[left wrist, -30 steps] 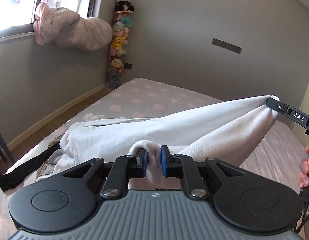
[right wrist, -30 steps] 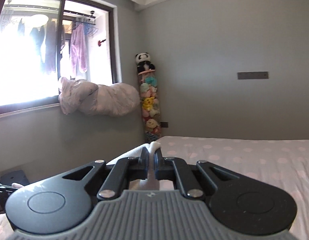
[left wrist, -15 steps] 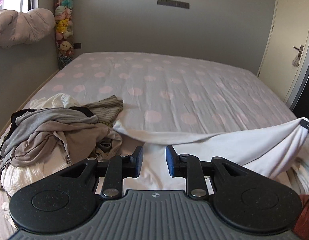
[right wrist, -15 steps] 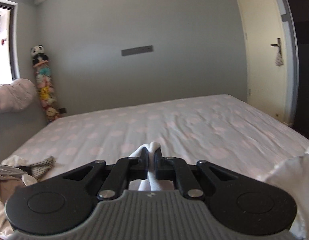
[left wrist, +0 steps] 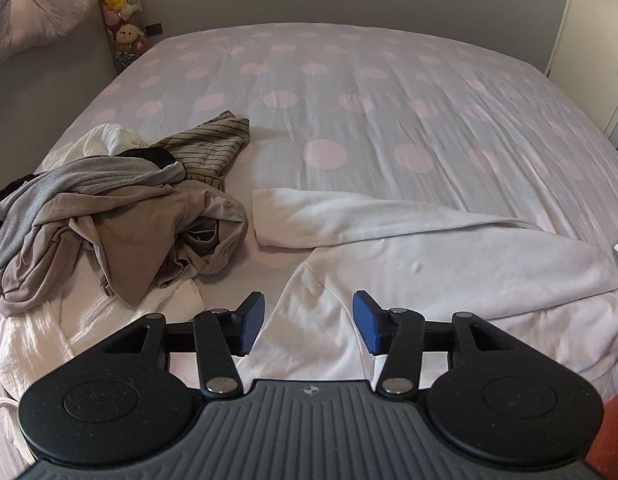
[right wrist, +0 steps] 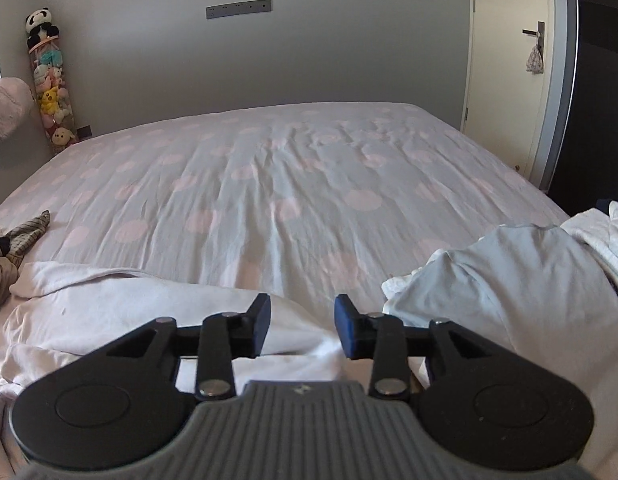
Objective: Fold clothes
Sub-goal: 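Grasp the white shirt hem with the left gripper while the right gripper grasps the hem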
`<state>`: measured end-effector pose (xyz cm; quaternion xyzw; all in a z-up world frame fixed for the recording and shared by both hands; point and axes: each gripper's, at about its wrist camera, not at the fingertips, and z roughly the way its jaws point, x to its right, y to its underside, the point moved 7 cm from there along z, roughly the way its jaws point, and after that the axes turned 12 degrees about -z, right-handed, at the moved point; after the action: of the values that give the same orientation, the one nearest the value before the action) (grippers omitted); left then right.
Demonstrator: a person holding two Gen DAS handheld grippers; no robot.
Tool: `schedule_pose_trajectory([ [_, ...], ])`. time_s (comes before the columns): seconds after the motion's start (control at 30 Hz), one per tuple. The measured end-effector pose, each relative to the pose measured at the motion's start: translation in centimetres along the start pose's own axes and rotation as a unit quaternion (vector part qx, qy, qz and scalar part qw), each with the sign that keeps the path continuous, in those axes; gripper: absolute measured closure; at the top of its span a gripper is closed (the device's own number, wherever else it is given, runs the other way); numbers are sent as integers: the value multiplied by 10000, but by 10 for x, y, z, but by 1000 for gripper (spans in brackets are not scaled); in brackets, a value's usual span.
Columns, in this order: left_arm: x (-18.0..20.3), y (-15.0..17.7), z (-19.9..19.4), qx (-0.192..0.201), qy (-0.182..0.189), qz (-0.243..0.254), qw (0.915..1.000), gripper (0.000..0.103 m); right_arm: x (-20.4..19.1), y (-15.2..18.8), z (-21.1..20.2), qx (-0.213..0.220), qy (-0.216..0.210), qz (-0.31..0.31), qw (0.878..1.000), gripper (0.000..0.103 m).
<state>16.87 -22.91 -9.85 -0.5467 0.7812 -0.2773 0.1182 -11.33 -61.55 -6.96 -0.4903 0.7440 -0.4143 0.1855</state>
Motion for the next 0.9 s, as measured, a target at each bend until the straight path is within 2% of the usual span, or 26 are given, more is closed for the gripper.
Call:
schedule_pose_trajectory([
  [0.17,-4,-3,37,-203,-84,-92,9997,55,-28,-17,24,-52,-515,-263,9983,64],
  [0.47,-23,3,103,-729,-248,-385,9963,50,-131,-40,97,-239,-1457,-1262,9810,55],
  [0.67,-32,5,146,-1029,-243,-692,9920,50,-183,-49,151,-391,-1798,-1910,9642,47],
  [0.8,-33,5,156,-924,-212,-776,9925,50,-211,-56,184,-461,-1950,-2188,9550,46],
  [0.83,-32,4,155,-869,-205,-767,9931,52,-217,-58,190,-475,-2009,-2210,9532,46],
  [0.87,-30,2,155,-826,-173,-739,9937,61,-223,-60,195,-488,-2070,-2230,9513,50],
  [0.9,-27,1,155,-803,-92,-708,9942,68,-229,-61,200,-508,-2152,-2238,9492,62],
])
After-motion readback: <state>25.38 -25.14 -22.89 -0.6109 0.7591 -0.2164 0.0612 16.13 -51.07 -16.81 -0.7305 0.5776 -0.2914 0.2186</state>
